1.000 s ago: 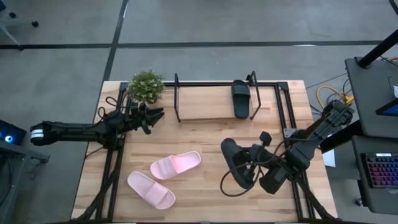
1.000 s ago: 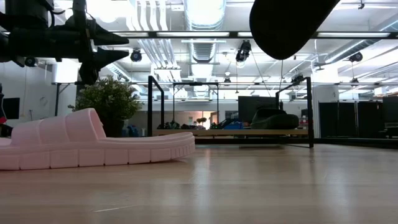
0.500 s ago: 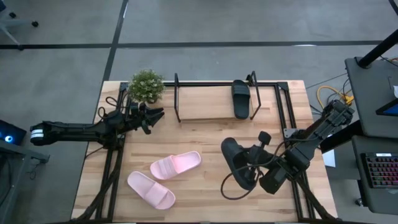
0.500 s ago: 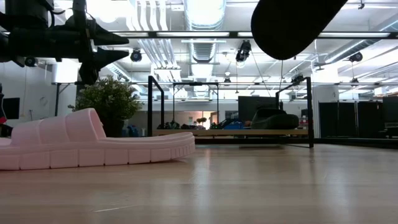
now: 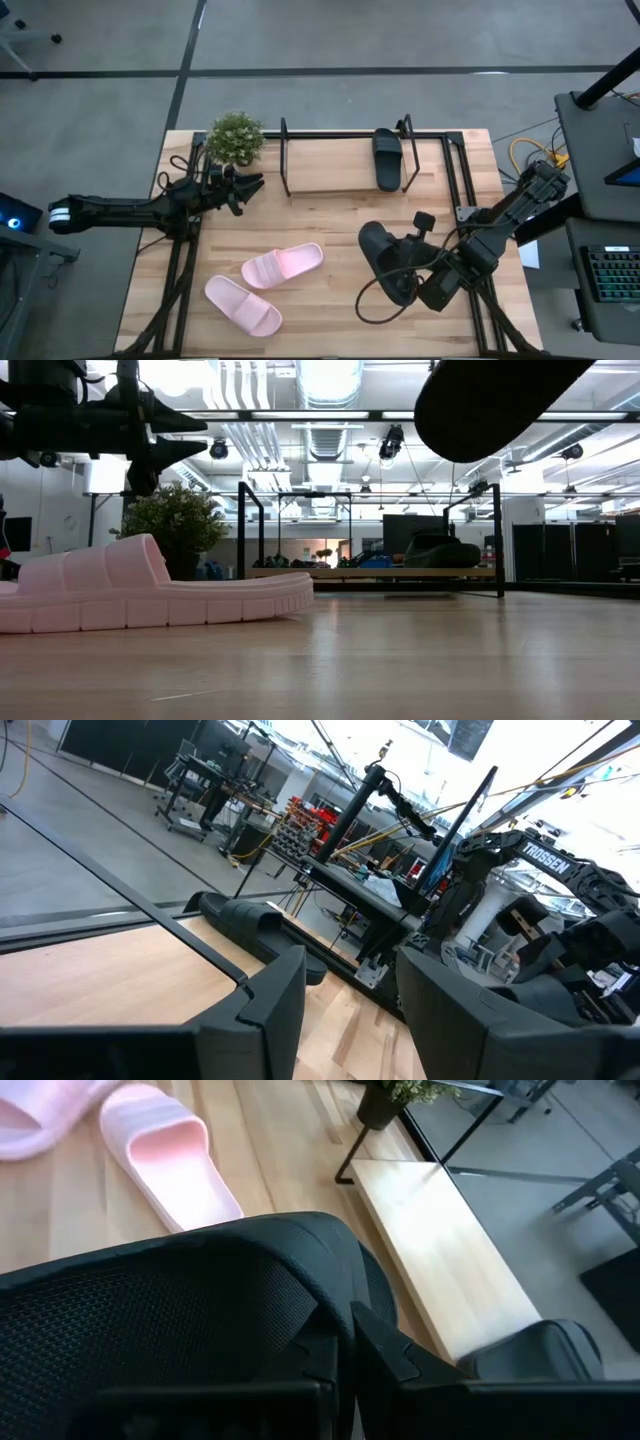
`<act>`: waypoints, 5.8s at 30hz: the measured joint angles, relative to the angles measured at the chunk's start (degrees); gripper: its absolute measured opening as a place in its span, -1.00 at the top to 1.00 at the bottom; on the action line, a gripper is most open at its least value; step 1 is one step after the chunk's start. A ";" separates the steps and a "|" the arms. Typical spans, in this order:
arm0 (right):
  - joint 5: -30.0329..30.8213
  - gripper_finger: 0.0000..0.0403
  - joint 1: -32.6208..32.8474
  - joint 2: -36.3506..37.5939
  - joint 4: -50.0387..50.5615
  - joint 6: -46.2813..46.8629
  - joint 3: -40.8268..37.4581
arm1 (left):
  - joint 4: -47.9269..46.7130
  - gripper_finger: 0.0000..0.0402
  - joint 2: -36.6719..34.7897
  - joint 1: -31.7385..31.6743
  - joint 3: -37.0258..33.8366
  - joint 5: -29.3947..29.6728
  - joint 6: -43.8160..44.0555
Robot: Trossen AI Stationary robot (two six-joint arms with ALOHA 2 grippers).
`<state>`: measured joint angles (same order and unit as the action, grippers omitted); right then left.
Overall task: Pick and place slides into the shelf
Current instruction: Put the black slipper on the shelf
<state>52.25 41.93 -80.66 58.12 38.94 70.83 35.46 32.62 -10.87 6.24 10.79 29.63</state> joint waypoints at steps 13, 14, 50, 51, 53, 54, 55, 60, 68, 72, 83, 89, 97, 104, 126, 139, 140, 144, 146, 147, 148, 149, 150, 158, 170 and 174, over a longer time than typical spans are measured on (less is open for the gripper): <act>-1.24 0.96 -1.30 0.00 3.35 1.55 0.00 | 0.00 0.28 0.00 0.02 0.00 0.00 0.00; -1.25 0.96 -1.39 0.00 3.35 1.55 0.00 | 0.00 0.28 0.00 0.01 0.00 0.00 0.01; 5.73 0.96 -12.90 0.15 2.39 -5.62 3.49 | 0.00 0.28 -0.02 0.01 0.00 0.00 0.04; 5.73 0.96 -13.36 0.15 2.43 -6.23 3.75 | 0.00 0.28 0.00 0.00 0.00 0.00 0.04; 5.77 0.96 -14.42 0.15 2.40 -7.60 4.10 | 0.00 0.28 -0.01 0.00 0.00 0.00 0.04; 5.77 0.96 -14.98 0.15 2.46 -8.56 4.24 | 0.00 0.28 0.00 0.00 0.00 -0.01 0.04; 5.77 0.96 -15.56 0.15 2.50 -9.43 4.41 | 0.00 0.28 -0.02 0.01 0.00 0.00 0.04; 5.77 0.96 -18.87 0.15 2.41 -12.78 4.79 | 0.00 0.28 0.00 0.02 0.00 0.00 0.04; 4.32 0.96 -23.45 0.15 0.07 -19.00 4.81 | 0.00 0.28 0.00 0.00 0.00 -0.01 0.04; 2.90 0.96 -25.72 0.15 -5.08 -25.50 4.81 | 0.00 0.28 -0.01 0.01 0.00 -0.02 0.04; -0.18 0.96 -35.11 -0.09 -11.79 -38.54 4.83 | -0.01 0.28 -0.01 0.00 0.00 -0.02 0.02; -0.23 0.96 -38.86 -0.55 -13.87 -43.09 4.83 | 0.00 0.28 0.00 0.00 0.00 -0.02 0.04; -3.16 0.96 -43.91 -0.55 -20.38 -50.68 4.61 | -0.02 0.28 0.00 0.02 0.00 -0.02 0.04; -5.25 0.96 -49.55 -0.59 -24.02 -56.68 4.44 | -0.02 0.28 0.00 0.02 0.00 -0.02 0.09; -10.47 0.96 -56.06 -11.26 -31.95 -67.08 4.79 | -0.02 0.28 -0.02 0.01 0.00 -0.02 0.22; -13.50 0.96 -59.27 -13.16 -32.56 -66.84 4.81 | -0.12 0.28 -0.02 0.00 0.00 -0.02 0.20; -13.61 0.96 -59.45 -13.16 -32.56 -66.90 4.81 | -0.13 0.28 0.00 0.00 0.00 -0.02 0.20; -14.01 0.96 -59.79 -13.18 -32.73 -66.97 4.74 | -0.13 0.28 0.00 0.01 0.00 -0.02 0.20; -15.09 0.96 -60.08 -13.18 -32.72 -65.90 4.41 | -0.15 0.28 -0.01 0.00 0.00 -0.02 0.19; -15.20 0.96 -60.13 -13.18 -32.67 -65.29 4.20 | -0.15 0.28 -0.02 0.00 0.00 -0.02 0.18; -15.18 0.96 -60.13 -13.18 -32.71 -65.10 3.91 | -0.15 0.28 0.00 0.00 0.00 -0.02 0.20; -15.19 0.96 -60.13 -13.20 -32.67 -65.09 3.70 | -0.15 0.28 0.00 0.01 0.00 -0.02 0.19; -15.17 0.96 -60.13 -13.20 -32.68 -65.09 3.55 | -0.17 0.28 0.00 0.00 0.00 -0.02 0.17; -14.71 0.96 -60.08 -13.22 -37.89 -67.27 -1.50 | -0.30 0.28 0.00 0.00 0.00 -0.02 0.15; -14.72 0.96 -60.98 -13.25 -45.28 -71.29 -5.55 | -0.50 0.28 -0.01 0.00 0.00 -0.02 0.15; -14.79 0.96 -61.79 -13.25 -45.26 -71.12 -7.10 | -0.50 0.28 -0.01 0.01 0.00 -0.01 0.15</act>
<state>37.45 -19.86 -93.91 12.86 -32.18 63.73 34.96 32.61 -10.86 6.24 10.78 29.78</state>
